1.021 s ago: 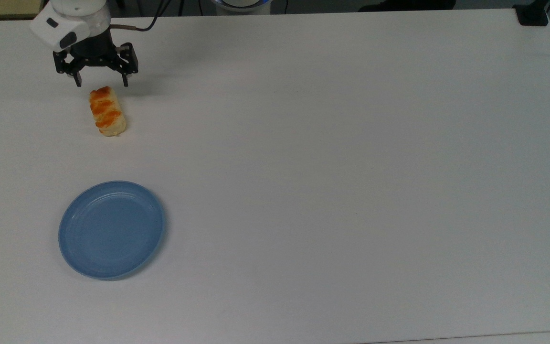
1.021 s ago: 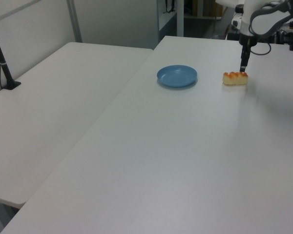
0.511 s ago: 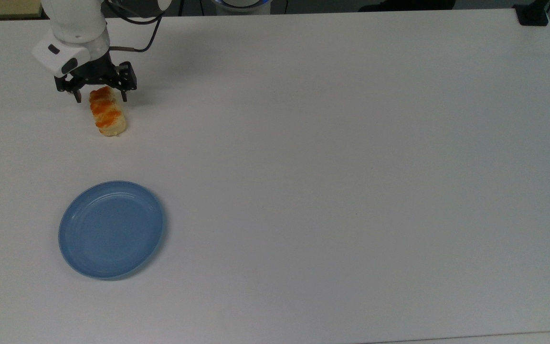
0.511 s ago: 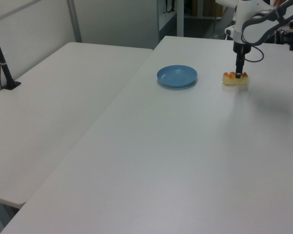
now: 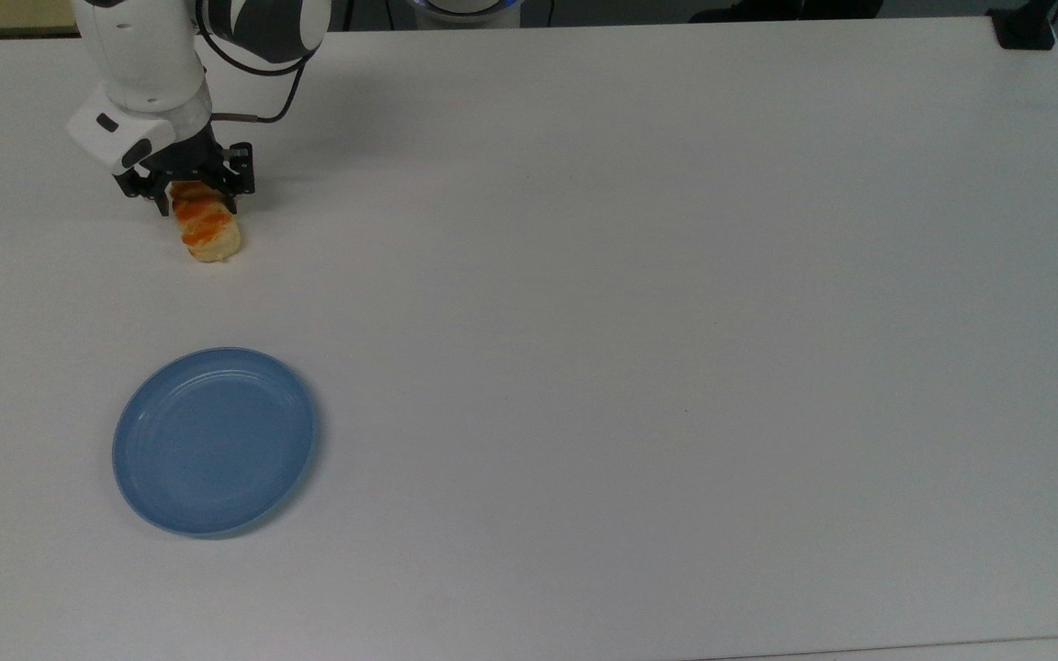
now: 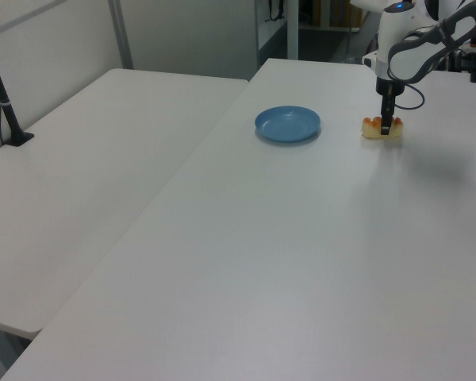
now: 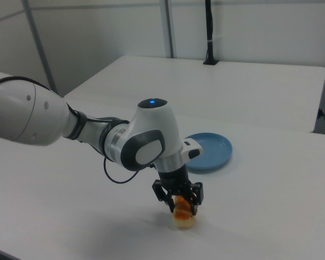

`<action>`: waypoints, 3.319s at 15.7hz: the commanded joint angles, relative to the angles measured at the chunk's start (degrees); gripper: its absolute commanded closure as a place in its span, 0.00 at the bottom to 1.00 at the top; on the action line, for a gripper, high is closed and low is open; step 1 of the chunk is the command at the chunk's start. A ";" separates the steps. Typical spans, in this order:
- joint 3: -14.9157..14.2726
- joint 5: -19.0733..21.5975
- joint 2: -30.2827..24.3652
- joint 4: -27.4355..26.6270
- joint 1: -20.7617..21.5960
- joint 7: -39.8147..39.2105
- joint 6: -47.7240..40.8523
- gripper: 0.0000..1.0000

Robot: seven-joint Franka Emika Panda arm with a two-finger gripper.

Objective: Put the bread on a plate
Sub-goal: 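Close the gripper on the bread roll and lift it, then carry the bread roll over the blue plate and lower it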

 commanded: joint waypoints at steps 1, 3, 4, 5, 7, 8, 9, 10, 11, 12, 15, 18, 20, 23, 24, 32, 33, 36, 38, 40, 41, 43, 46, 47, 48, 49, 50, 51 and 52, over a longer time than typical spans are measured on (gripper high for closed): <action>0.28 -0.91 -0.73 0.01 -0.46 -0.01 0.68 0.51; 0.37 -0.38 -1.26 0.70 -0.29 0.42 0.16 0.51; 0.37 -0.38 -1.26 1.84 -0.20 1.47 -0.98 0.51; 0.37 -0.38 -1.26 3.33 -0.11 2.00 -2.82 0.52; 0.55 -0.03 -1.00 7.28 0.24 2.88 -7.99 0.51; 0.72 0.67 -0.91 9.30 0.41 3.76 -10.28 0.51; 0.81 2.68 -0.91 11.15 0.50 4.38 -11.87 0.51; 0.81 5.05 -0.91 12.91 1.37 4.56 -13.28 0.51; 0.73 7.59 -0.91 16.06 1.99 4.73 -16.77 0.51; 0.72 8.40 -0.91 18.27 2.17 5.78 -19.42 0.51; 0.72 8.85 -0.12 24.25 4.54 14.55 -22.69 0.51; 0.72 8.76 2.86 28.47 7.44 20.19 -23.40 0.51; 0.64 8.15 6.63 31.98 8.58 23.53 -23.75 0.51; 0.64 8.06 13.65 39.00 8.76 29.32 -23.58 0.51; 0.64 8.15 15.94 41.64 8.76 31.52 -23.32 0.51; 0.37 8.32 26.68 55.19 8.41 39.97 -22.43 0.54; 0.29 8.32 27.21 55.90 8.33 40.67 -21.48 0.54; 0.20 8.24 29.40 55.82 8.32 43.40 -17.17 0.54; 0.02 8.24 31.43 55.99 8.41 43.49 -16.02 0.54; 0.11 8.15 31.61 55.91 8.41 43.58 -15.40 0.54; 0.11 8.15 31.70 55.91 8.41 43.58 -15.32 0.54; 0.11 8.06 32.31 55.99 8.59 43.67 -15.23 0.50; 0.02 7.97 32.31 55.91 8.68 44.28 -15.05 0.14; 0.02 7.80 32.31 55.82 8.68 44.37 -15.05 0.00; 0.02 7.62 32.23 55.73 8.68 44.29 -15.05 0.00; 0.02 7.10 32.14 55.64 8.76 44.29 -15.05 0.00; 0.11 6.75 31.88 55.56 8.76 44.20 -15.05 0.00; 0.11 6.74 31.70 55.55 8.76 44.20 -15.05 0.00; 0.11 6.65 31.00 55.47 8.76 44.20 -15.14 0.00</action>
